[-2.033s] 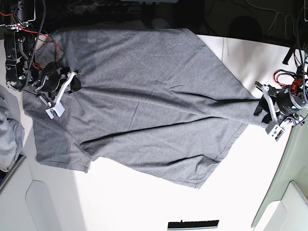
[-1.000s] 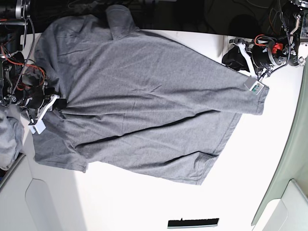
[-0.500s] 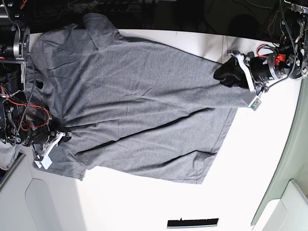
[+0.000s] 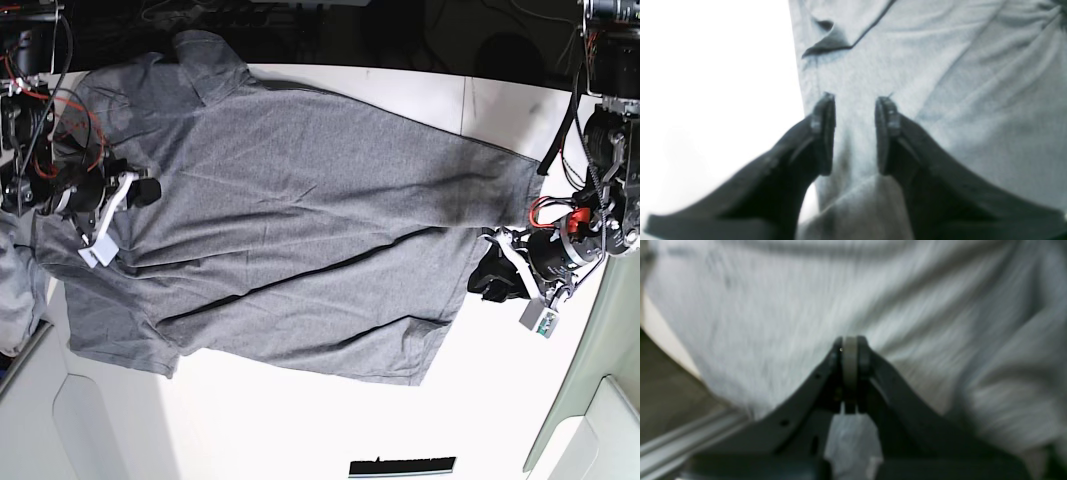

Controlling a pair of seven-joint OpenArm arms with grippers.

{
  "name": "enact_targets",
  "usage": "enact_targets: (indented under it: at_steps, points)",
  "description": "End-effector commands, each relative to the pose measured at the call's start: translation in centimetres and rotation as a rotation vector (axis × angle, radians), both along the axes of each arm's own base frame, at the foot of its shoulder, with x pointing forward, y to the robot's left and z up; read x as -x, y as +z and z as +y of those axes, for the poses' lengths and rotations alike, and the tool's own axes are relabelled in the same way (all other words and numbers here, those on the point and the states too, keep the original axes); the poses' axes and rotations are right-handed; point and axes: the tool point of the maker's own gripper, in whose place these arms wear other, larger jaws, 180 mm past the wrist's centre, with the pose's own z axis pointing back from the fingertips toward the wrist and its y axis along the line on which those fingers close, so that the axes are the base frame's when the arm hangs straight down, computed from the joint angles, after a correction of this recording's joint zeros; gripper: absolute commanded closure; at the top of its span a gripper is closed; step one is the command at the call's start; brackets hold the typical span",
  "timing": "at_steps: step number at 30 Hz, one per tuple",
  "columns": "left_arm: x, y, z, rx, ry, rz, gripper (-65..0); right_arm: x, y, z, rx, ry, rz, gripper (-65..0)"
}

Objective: Layout the t-shirt on the table in an organized manner, then fold the t-shirt properly
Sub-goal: 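Hold the shirt edges with both grippers and stretch them apart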

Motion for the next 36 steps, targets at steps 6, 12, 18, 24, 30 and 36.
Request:
enact_targets:
  at_steps: [6, 12, 18, 24, 30, 36]
  points:
    - [-3.7, -3.3, -3.6, 0.01, -0.057, 0.066, -12.7, 3.6, -0.5, -0.1, 0.014, 0.023, 0.02, 0.0]
    - [-4.8, -7.0, -4.2, -0.064, -0.024, 0.14, -8.2, 6.9, -3.3, -2.1, 0.116, 0.015, 0.084, 0.0]
    - [-3.8, -10.2, 1.9, -0.185, 0.117, 0.268, -8.2, 7.8, -6.2, -5.5, 0.239, -0.013, 0.135, 0.0]
    - [-0.2, -10.9, 9.2, -0.287, 0.19, 0.382, -8.2, 4.0, -6.0, -7.0, 0.233, -0.075, 0.116, 0.0]
    - [3.6, -11.6, 13.8, -0.302, 0.251, 0.443, -8.2, -2.4, -3.7, -7.1, 0.172, -0.142, 0.041, 0.0]
    - [2.7, -10.9, 12.0, -0.239, 0.183, 0.403, -8.3, -5.1, -1.8, -5.8, 0.061, -0.184, -0.003, 0.0]
